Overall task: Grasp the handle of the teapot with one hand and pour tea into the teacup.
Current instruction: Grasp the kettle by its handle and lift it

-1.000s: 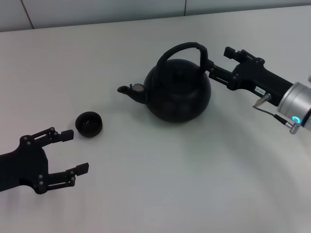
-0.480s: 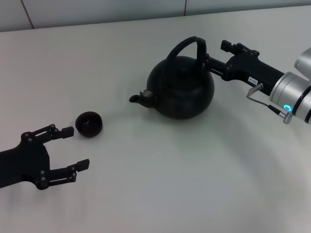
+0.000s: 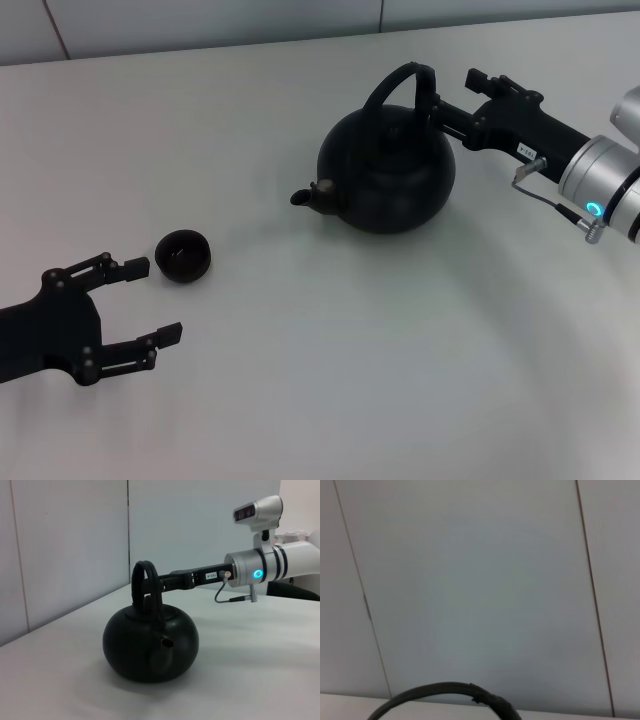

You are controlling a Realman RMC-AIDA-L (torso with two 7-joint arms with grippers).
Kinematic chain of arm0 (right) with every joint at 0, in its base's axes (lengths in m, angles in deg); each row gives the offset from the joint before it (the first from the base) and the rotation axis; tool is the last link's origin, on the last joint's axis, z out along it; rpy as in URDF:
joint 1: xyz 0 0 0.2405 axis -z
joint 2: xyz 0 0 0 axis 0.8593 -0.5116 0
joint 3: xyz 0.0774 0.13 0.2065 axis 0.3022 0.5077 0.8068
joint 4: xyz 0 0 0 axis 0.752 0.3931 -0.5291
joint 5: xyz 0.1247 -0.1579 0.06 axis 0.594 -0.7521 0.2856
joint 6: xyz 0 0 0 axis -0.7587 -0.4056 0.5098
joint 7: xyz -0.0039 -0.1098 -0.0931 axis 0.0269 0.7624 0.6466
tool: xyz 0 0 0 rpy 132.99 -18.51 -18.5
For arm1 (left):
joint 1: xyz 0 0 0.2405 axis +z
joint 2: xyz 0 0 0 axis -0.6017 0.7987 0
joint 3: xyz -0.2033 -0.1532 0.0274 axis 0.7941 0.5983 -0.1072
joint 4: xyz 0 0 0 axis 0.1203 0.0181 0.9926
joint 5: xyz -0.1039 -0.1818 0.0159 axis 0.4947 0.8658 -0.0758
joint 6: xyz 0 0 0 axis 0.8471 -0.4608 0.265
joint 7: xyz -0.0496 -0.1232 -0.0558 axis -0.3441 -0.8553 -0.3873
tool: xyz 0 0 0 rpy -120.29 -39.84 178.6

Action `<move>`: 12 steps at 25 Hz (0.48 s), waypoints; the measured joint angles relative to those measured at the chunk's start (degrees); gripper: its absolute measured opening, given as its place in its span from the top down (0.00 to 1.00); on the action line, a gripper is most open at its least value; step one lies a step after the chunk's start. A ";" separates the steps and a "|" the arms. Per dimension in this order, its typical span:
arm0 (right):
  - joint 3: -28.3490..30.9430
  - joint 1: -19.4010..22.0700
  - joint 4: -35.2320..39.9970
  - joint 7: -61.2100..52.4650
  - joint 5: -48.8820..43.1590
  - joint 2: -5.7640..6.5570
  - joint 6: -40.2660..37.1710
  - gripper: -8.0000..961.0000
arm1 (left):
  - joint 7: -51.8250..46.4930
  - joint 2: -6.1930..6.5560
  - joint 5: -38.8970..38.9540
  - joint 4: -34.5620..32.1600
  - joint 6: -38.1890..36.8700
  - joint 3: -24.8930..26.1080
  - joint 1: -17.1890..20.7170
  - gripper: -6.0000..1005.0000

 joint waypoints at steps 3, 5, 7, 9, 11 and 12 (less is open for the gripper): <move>-0.23 -0.40 -0.08 0.00 -0.02 0.00 0.00 0.18 | 0.00 -0.03 0.07 0.00 0.38 0.00 -0.18 0.16; -0.27 -0.61 -0.14 0.00 -0.13 0.00 0.00 0.18 | 0.00 -0.03 0.06 0.01 0.41 0.00 -0.36 0.16; -0.30 -0.90 -0.16 0.00 -0.22 0.00 0.00 0.19 | 0.00 -0.05 0.05 0.18 0.45 0.00 -0.51 0.16; -0.31 -0.94 -0.16 0.00 -0.25 0.00 0.00 0.20 | 0.00 -0.06 0.08 0.25 0.62 0.00 -0.51 0.16; -0.41 -1.03 -0.15 0.00 -0.35 0.00 0.00 0.21 | 0.00 -0.06 0.08 0.25 0.62 0.00 -0.51 0.16; -0.57 -1.04 -0.15 0.00 -0.42 0.01 0.02 0.22 | 0.00 -0.07 0.10 0.26 0.73 0.00 -0.51 0.16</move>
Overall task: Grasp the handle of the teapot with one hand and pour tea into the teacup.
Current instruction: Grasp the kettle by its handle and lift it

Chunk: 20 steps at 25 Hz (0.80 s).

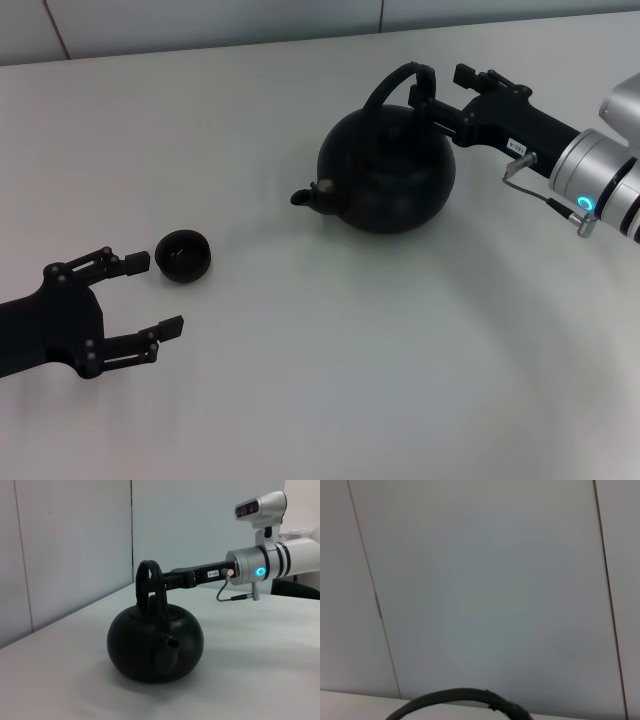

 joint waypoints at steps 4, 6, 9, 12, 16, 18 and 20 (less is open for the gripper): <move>-0.11 0.14 -0.06 -0.01 0.04 0.00 1.10 0.24 | 0.07 -0.01 0.05 0.00 0.28 0.06 0.02 0.16; -0.14 0.14 -0.19 -0.15 0.13 -0.01 2.68 0.25 | 0.12 -0.01 0.08 0.00 0.28 0.13 0.02 0.16; -0.09 -0.08 -0.42 -0.41 0.23 0.00 4.06 0.26 | 0.14 -0.01 0.08 0.00 0.28 0.21 0.02 0.16; -0.06 -0.18 -0.72 -0.30 0.27 0.00 4.11 0.37 | 0.15 -0.01 0.08 0.00 0.28 0.23 0.02 0.16; 0.10 -0.21 -0.78 -0.19 0.28 -0.01 4.08 0.58 | 0.17 -0.01 0.08 0.00 0.27 0.22 0.02 0.16; 0.14 -0.25 -0.77 -0.17 0.27 -0.01 4.06 0.68 | 0.17 -0.01 0.08 0.00 0.27 0.30 0.05 0.16; 0.14 -0.39 -0.73 -0.07 0.28 -0.01 4.05 0.78 | 0.17 -0.01 0.08 0.00 0.27 0.36 0.12 0.16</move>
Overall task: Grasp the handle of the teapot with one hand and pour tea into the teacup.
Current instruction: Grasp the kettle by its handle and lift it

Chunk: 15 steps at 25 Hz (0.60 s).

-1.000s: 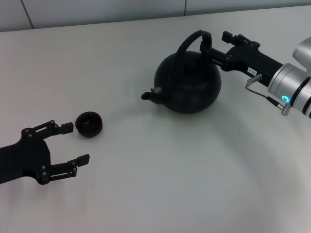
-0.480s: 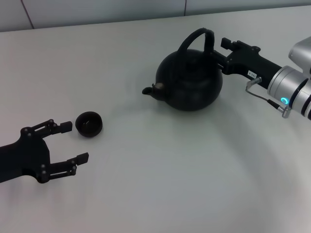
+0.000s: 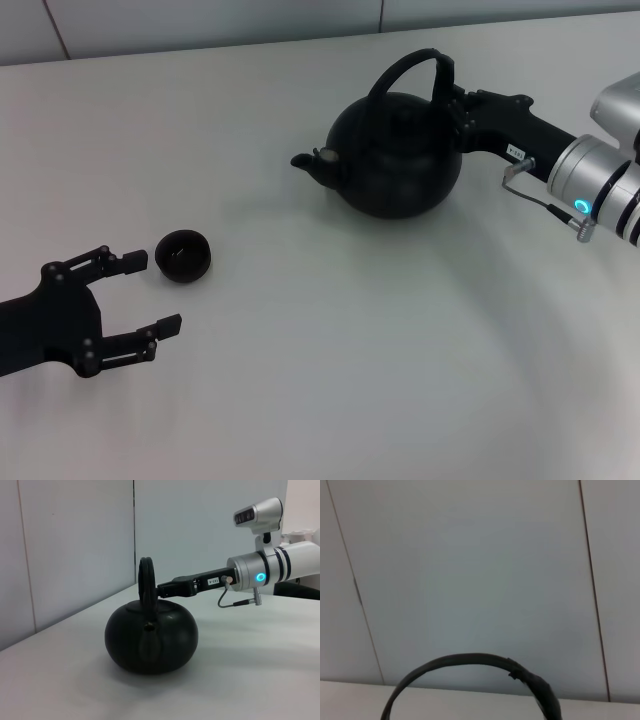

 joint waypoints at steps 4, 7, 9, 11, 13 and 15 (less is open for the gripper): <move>-0.11 -0.27 -0.01 0.05 0.00 0.00 0.01 0.90 | 0.23 0.04 -0.01 0.00 0.00 0.06 0.10 0.16; -0.26 -0.48 0.04 0.10 0.00 0.00 -0.08 0.90 | 0.58 0.05 0.00 0.03 0.07 0.08 0.16 0.16; -0.26 -0.52 0.07 0.10 -0.01 0.00 -0.25 0.90 | 0.61 0.06 0.00 0.07 0.32 0.08 0.16 0.16; -0.25 -0.58 0.17 0.10 0.00 0.01 -1.15 0.91 | 0.61 0.07 0.01 0.09 0.57 0.09 0.17 0.16; -0.22 -0.56 0.23 0.10 0.01 0.01 -1.57 0.91 | 0.62 0.04 0.01 0.09 0.61 0.09 0.17 0.16; -0.03 -0.50 0.28 0.10 0.03 0.01 -2.77 0.91 | 0.62 0.00 0.03 0.09 0.63 0.09 0.17 0.16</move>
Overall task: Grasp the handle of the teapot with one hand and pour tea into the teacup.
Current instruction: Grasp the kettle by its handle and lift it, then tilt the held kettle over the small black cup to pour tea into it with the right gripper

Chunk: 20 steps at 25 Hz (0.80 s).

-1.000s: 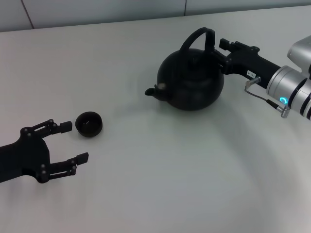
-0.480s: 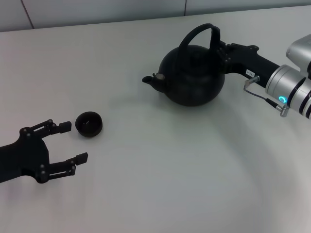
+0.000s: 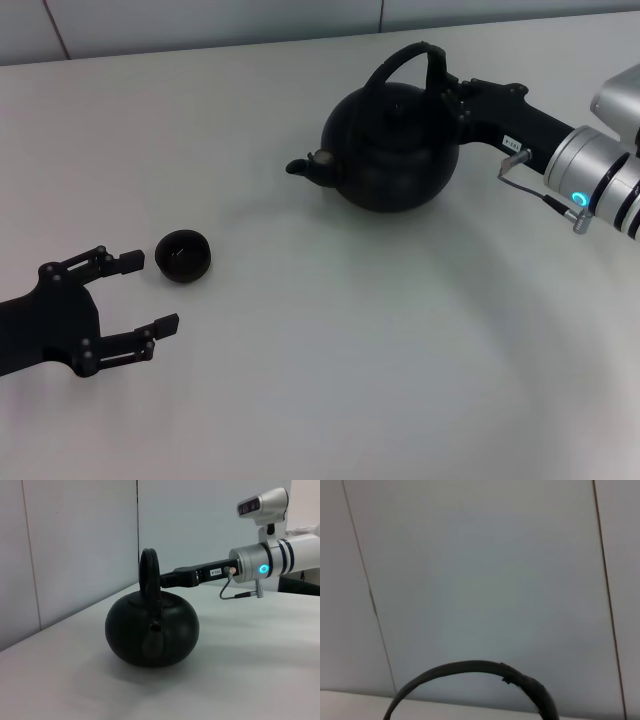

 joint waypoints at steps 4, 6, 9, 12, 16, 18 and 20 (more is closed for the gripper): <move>0.00 -0.01 0.06 0.00 0.00 0.00 -0.65 0.90 | 0.00 0.00 0.03 0.00 0.03 0.00 0.08 0.16; -0.18 -0.49 0.10 0.00 0.00 0.00 -1.11 0.90 | 0.00 -0.01 0.08 0.00 0.06 0.00 0.14 0.16; -0.41 -1.13 0.10 0.00 0.00 0.00 -1.24 0.91 | 0.00 0.00 0.12 0.00 0.08 0.00 0.18 0.16; -0.68 -2.15 -0.05 -0.01 -0.03 0.00 -1.25 0.91 | 0.00 0.00 0.15 0.00 0.08 -0.01 0.24 0.16; -1.96 -4.16 -0.40 -0.02 -0.26 -0.03 -1.15 0.91 | 0.00 -0.04 0.15 0.01 -0.14 -0.01 0.38 0.16; -3.34 -5.32 -0.52 -0.03 -0.28 -0.11 -0.80 0.91 | 0.00 -0.08 0.15 0.05 -0.23 0.00 0.62 0.16; -4.48 -6.34 -0.70 -0.03 -0.28 -0.15 -0.54 0.91 | 0.00 -0.09 0.15 0.08 -0.31 -0.10 1.00 0.16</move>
